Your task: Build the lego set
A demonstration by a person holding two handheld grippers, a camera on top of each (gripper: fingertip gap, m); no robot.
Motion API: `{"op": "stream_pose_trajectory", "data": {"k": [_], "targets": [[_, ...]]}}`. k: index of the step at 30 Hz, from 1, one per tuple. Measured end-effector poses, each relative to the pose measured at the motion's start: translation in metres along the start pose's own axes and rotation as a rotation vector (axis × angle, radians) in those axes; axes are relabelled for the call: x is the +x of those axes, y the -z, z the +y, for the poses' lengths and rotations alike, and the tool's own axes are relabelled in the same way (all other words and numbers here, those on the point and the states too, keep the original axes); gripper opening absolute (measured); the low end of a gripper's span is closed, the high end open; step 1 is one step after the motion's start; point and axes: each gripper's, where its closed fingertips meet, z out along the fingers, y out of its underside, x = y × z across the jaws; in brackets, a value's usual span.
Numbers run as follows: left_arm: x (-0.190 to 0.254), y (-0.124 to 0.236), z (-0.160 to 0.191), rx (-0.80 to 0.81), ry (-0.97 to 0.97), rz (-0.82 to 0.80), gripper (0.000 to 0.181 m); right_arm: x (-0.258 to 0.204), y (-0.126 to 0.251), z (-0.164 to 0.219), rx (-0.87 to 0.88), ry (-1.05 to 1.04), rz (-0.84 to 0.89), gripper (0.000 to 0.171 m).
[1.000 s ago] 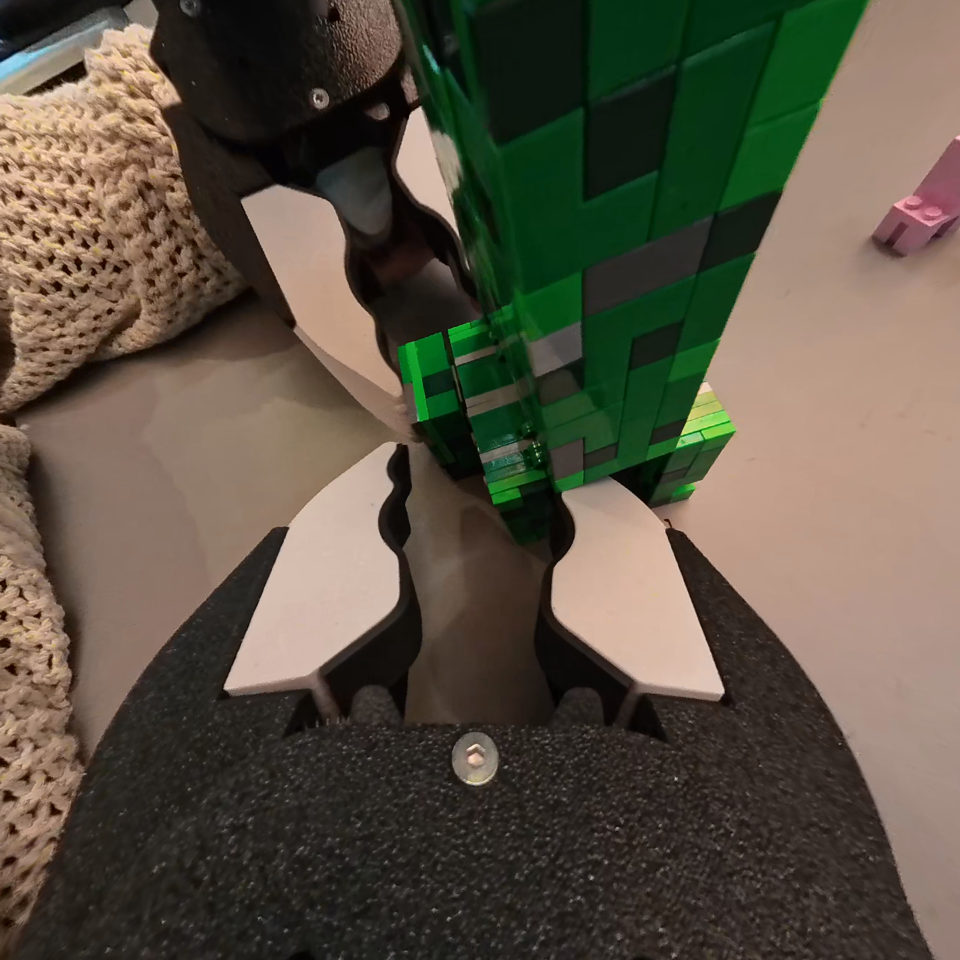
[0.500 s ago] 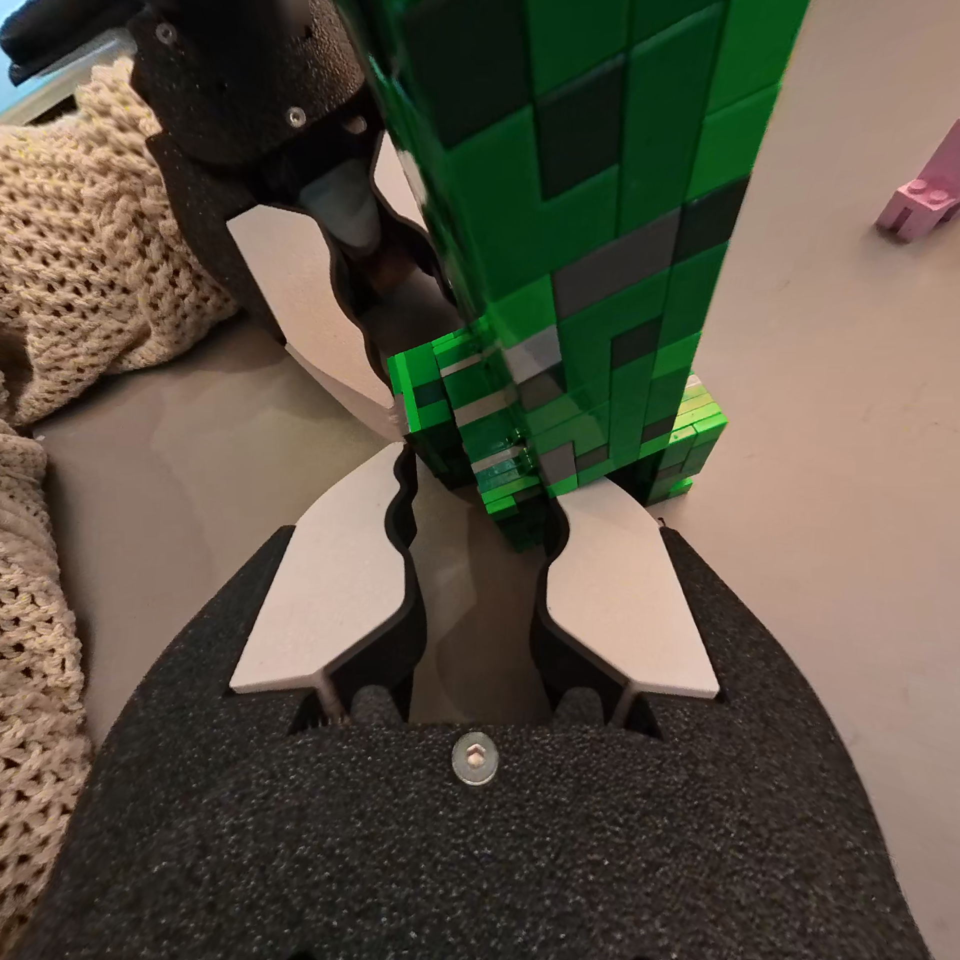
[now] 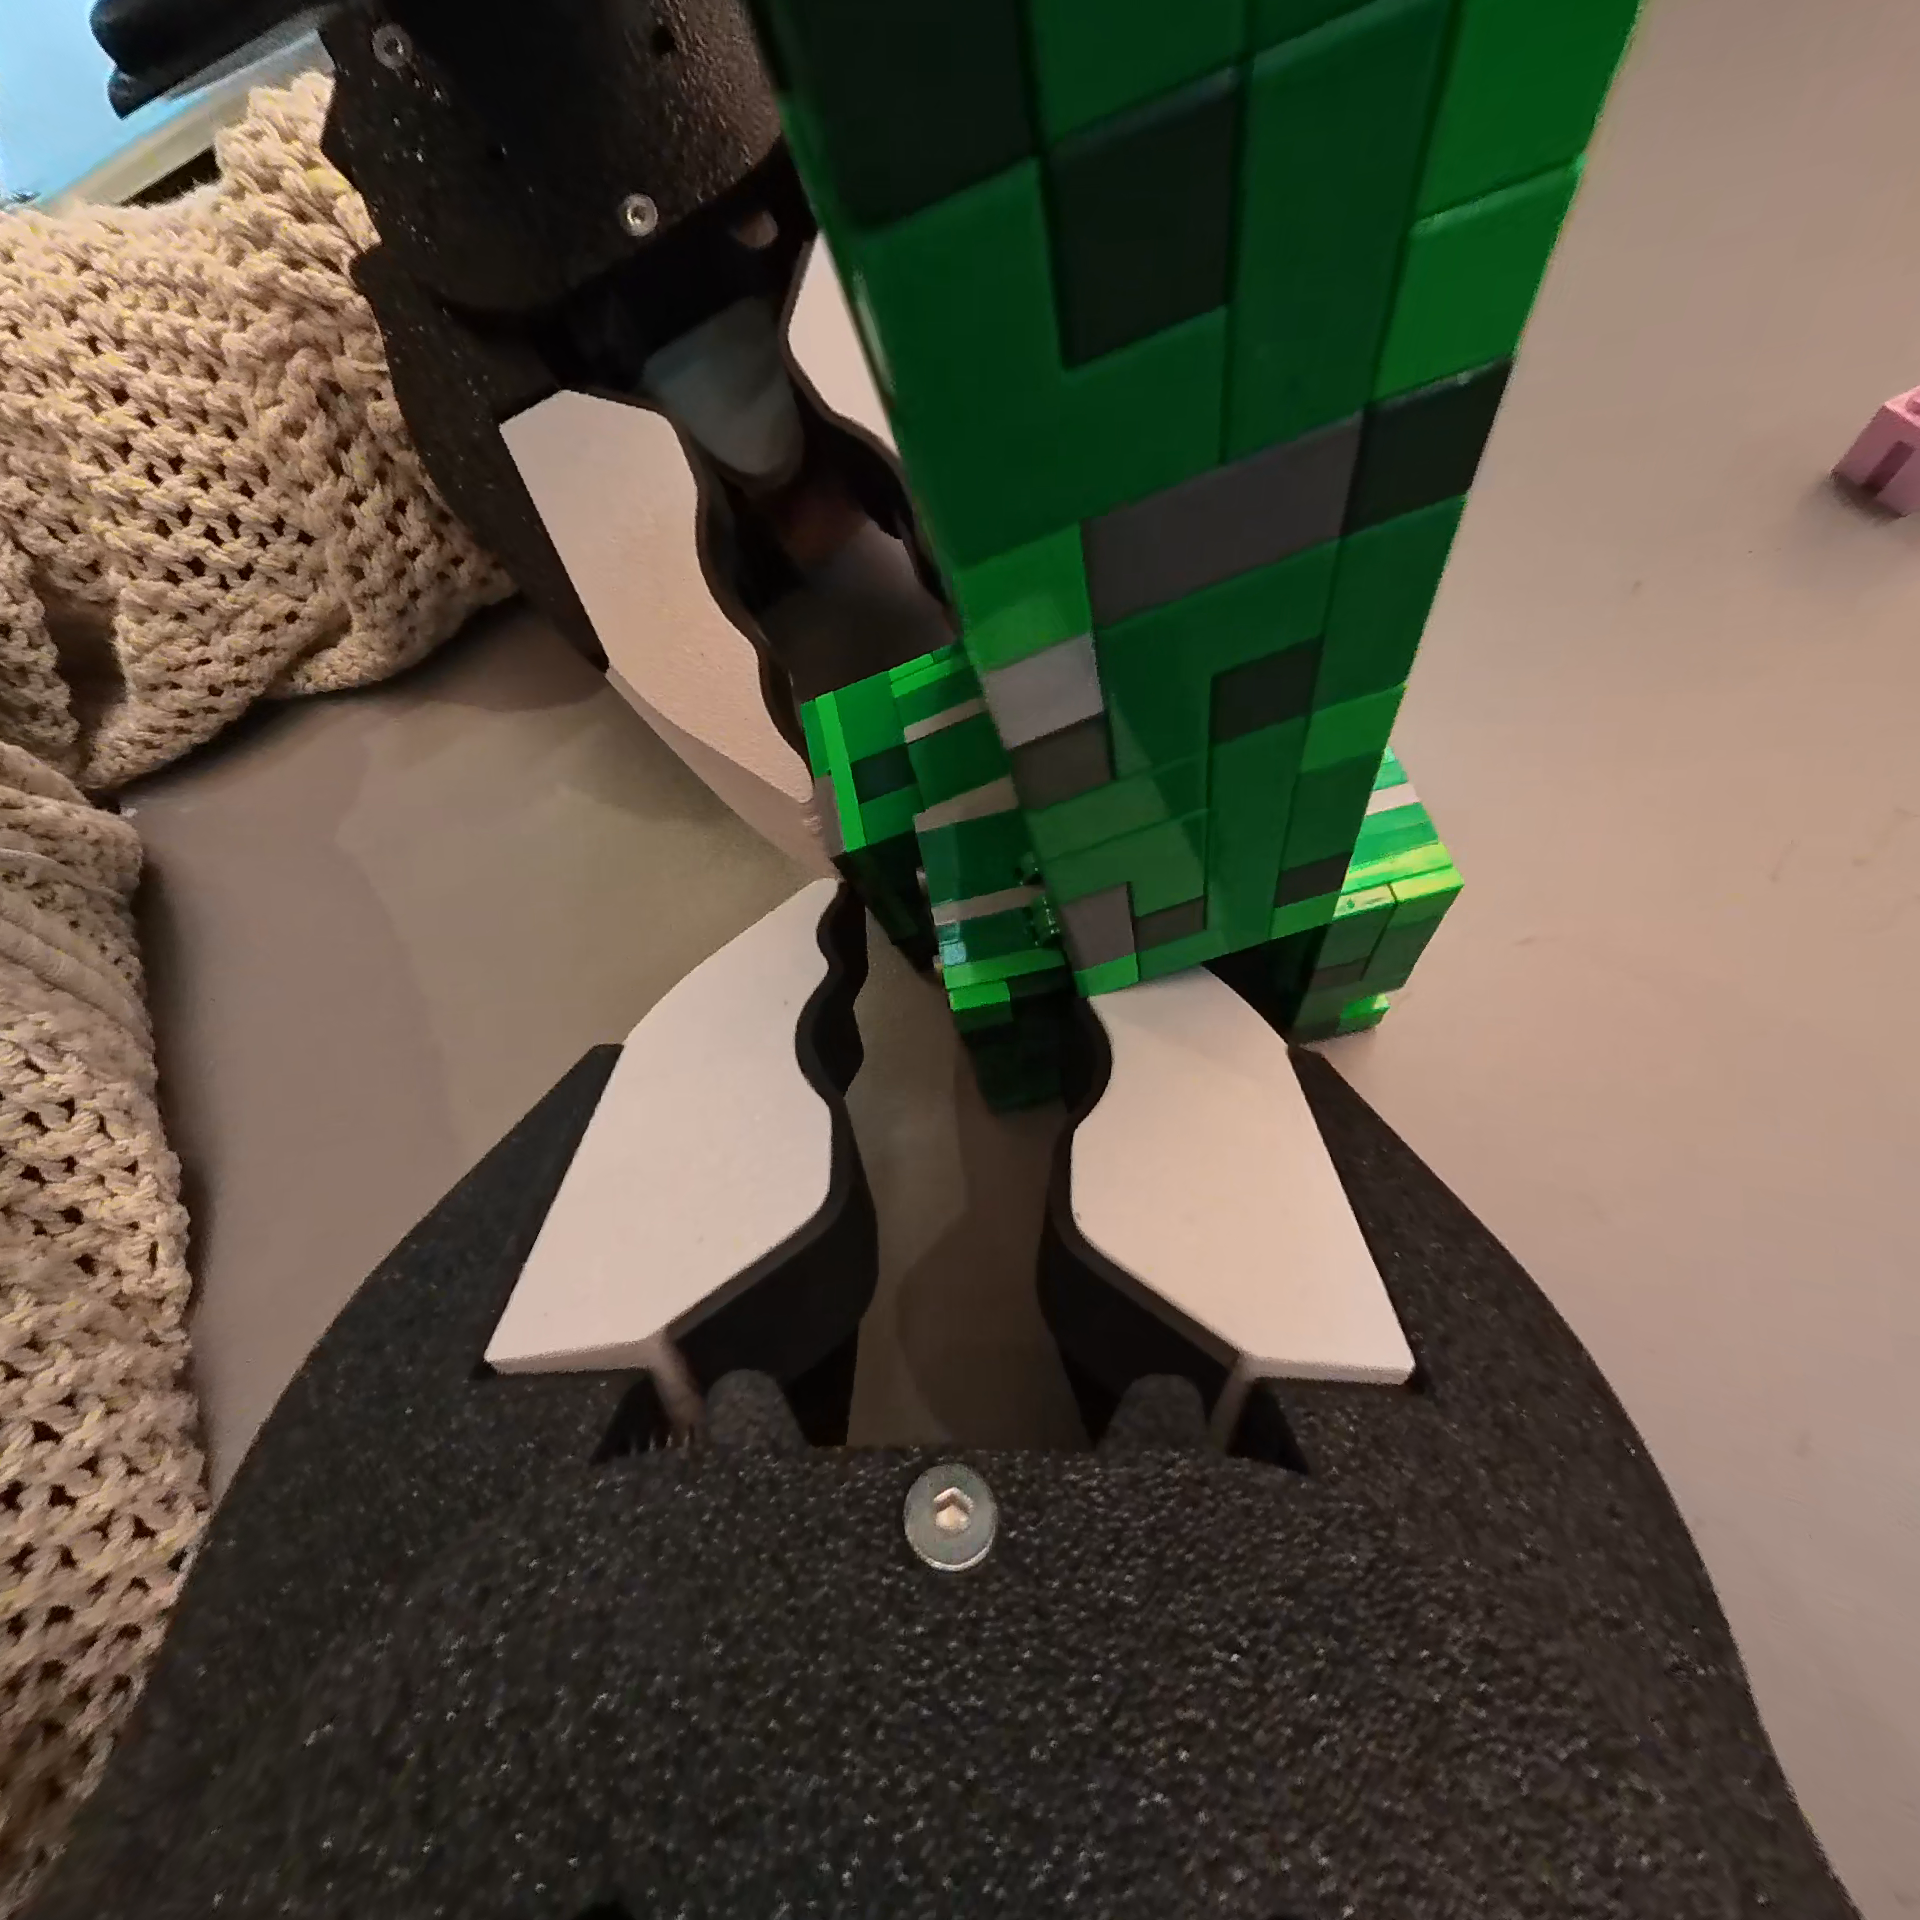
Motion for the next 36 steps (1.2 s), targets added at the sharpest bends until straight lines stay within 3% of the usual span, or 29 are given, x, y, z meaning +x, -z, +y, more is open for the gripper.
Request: {"op": "stream_pose_trajectory", "data": {"k": [8,11,19,36], "targets": [[0.001,0.000,0.000,-0.002,0.013,0.007,0.040,0.000,-0.001,0.000,-0.004,-0.009,-0.004,0.039],[0.004,-0.003,0.019,-0.123,-0.011,0.028,0.052,-0.001,0.001,0.002,-0.011,0.009,-0.001,0.044],[0.001,-0.007,0.020,-0.147,-0.022,0.020,0.041,0.001,0.012,0.013,-0.027,0.027,0.059,0.044],[-0.002,-0.006,0.019,-0.141,-0.039,-0.008,0.043,0.001,0.014,0.015,-0.031,0.029,0.086,0.043]]}}
